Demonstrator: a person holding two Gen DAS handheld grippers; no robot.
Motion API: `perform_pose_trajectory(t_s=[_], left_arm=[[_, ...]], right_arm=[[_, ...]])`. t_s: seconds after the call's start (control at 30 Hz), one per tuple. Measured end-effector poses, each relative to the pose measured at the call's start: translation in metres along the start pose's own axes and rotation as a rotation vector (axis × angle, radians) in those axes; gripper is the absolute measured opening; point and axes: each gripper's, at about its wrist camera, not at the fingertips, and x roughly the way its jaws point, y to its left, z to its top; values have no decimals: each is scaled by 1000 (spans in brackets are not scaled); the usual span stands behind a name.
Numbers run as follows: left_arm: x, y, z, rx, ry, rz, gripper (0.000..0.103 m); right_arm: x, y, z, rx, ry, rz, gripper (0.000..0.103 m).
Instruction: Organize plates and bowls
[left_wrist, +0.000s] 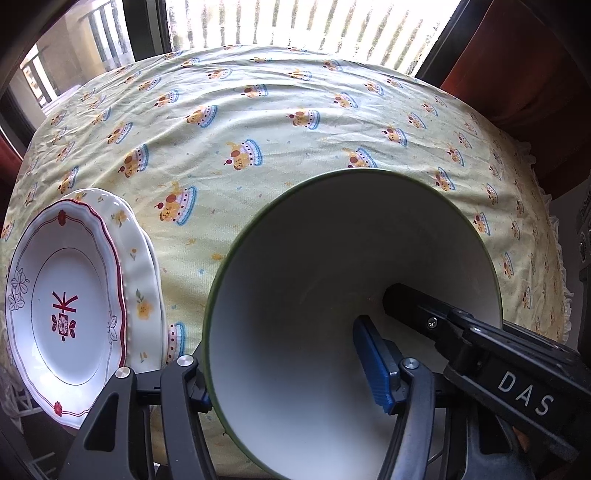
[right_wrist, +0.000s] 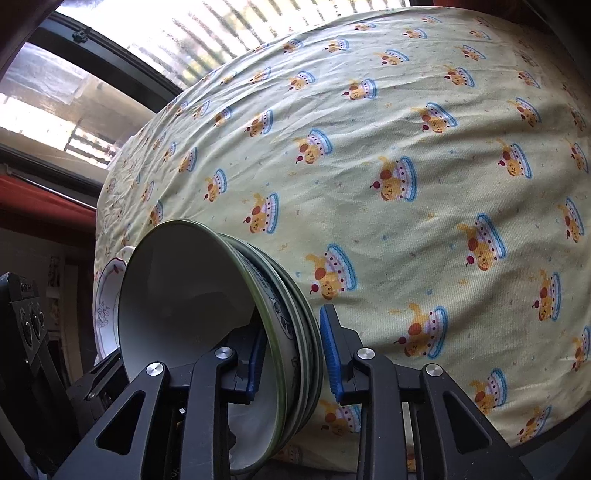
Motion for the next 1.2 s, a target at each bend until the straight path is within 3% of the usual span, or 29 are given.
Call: perform_pose_trajectory(t_s=[0.37, 0.57, 0.8, 1.2], left_arm=[[-11, 1, -12, -47, 24, 9, 58], [-27, 5, -10, -35, -1, -8, 58], [-52, 14, -6, 0, -47, -8, 58], [-77, 66, -5, 25, -81, -37, 58]], right_arm=[[-8, -2, -9, -13, 25, -8, 33], [-20, 4, -12, -25, 3, -16, 34], [-40, 24, -13, -15, -46, -20, 34], [-40, 84, -28, -6, -100, -34, 34]])
